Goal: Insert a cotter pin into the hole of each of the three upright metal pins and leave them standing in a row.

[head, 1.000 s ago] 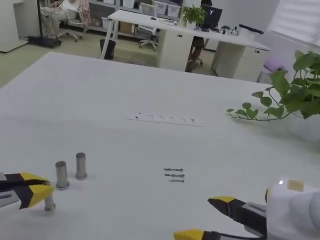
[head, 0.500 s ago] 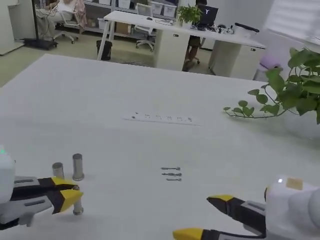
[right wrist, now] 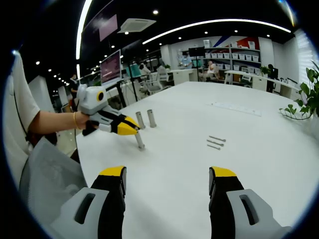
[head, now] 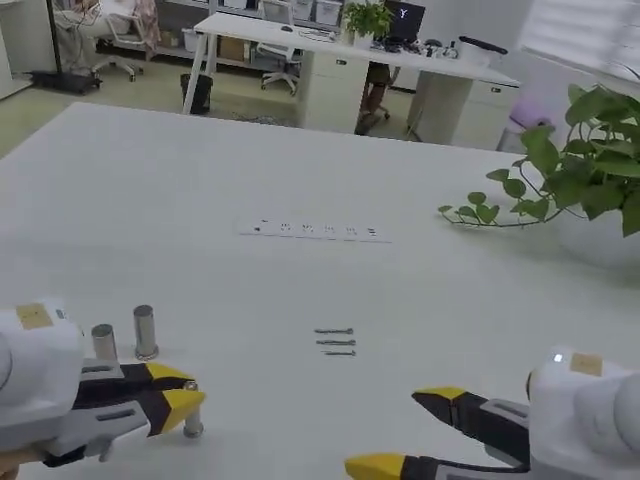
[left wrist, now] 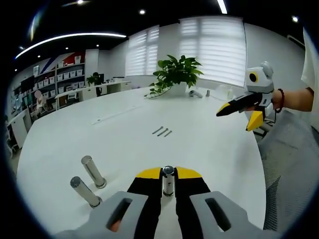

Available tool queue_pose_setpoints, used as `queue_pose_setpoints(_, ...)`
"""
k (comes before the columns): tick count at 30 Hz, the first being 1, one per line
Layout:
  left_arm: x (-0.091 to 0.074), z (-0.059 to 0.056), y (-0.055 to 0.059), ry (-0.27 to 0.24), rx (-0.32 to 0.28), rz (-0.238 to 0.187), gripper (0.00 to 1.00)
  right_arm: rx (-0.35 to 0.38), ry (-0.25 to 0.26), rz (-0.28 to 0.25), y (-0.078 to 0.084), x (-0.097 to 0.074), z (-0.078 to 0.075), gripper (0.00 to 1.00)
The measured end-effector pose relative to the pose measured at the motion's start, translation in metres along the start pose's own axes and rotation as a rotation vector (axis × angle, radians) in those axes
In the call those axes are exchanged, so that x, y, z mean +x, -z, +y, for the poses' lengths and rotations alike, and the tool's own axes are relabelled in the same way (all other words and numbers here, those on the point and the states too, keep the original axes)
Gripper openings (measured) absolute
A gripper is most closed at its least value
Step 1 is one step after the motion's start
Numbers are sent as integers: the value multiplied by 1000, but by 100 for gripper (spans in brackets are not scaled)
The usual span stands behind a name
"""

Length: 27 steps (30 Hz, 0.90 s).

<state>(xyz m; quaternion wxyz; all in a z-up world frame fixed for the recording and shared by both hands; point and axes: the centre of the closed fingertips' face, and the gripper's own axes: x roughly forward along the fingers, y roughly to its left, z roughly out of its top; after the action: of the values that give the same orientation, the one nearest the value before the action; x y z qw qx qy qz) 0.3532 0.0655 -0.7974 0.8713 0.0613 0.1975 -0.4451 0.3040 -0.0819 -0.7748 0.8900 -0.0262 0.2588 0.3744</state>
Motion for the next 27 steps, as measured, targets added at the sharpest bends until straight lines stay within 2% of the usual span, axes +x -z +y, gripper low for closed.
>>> queue_pose_setpoints(9,7,-7,9,26,45,33,7,-8,6,-7,-1,-1,-2,69)
queue_pose_setpoints(27,10,-8,9,56,59,29,7,2,18,-11,0,-2,-4,69)
